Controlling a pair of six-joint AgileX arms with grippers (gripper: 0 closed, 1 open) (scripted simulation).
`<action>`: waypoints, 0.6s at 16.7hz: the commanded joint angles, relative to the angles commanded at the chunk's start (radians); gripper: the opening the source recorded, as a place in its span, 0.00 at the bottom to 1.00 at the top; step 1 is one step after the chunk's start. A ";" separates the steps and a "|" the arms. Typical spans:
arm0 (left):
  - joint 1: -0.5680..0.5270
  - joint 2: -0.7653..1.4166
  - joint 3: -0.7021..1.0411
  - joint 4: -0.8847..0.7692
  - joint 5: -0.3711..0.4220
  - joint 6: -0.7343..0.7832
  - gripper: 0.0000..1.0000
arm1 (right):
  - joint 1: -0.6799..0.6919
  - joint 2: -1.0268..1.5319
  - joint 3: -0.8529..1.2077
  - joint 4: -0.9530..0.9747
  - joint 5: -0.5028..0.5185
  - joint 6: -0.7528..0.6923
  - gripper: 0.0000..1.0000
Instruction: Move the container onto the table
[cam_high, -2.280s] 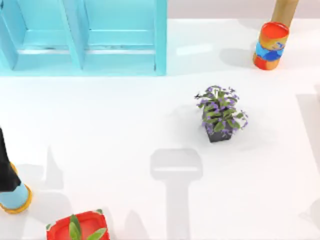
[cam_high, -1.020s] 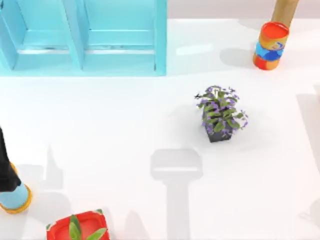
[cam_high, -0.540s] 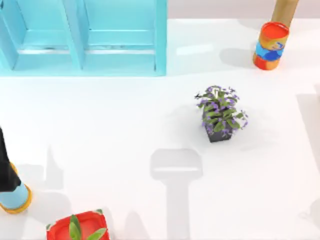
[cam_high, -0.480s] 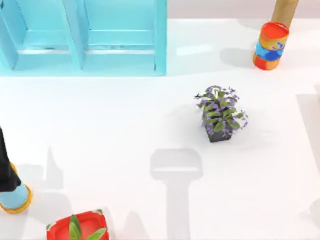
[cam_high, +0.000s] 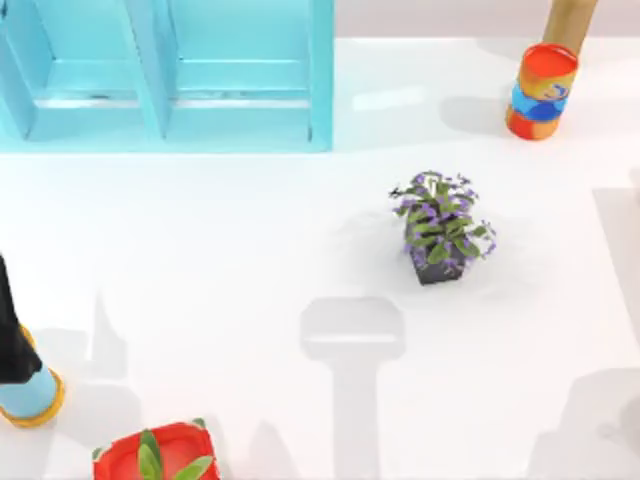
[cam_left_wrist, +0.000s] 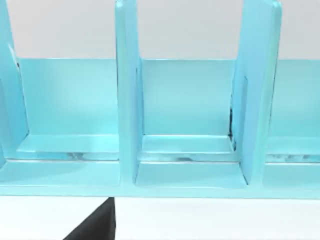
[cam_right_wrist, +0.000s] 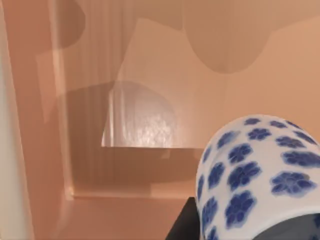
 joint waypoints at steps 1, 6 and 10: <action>0.000 0.000 0.000 0.000 0.000 0.000 1.00 | 0.030 -0.024 0.011 -0.038 0.000 0.033 0.00; 0.000 0.000 0.000 0.000 0.000 0.000 1.00 | 0.132 -0.123 0.049 -0.187 0.000 0.158 0.00; 0.000 0.000 0.000 0.000 0.000 0.000 1.00 | 0.139 -0.132 0.052 -0.201 0.000 0.168 0.00</action>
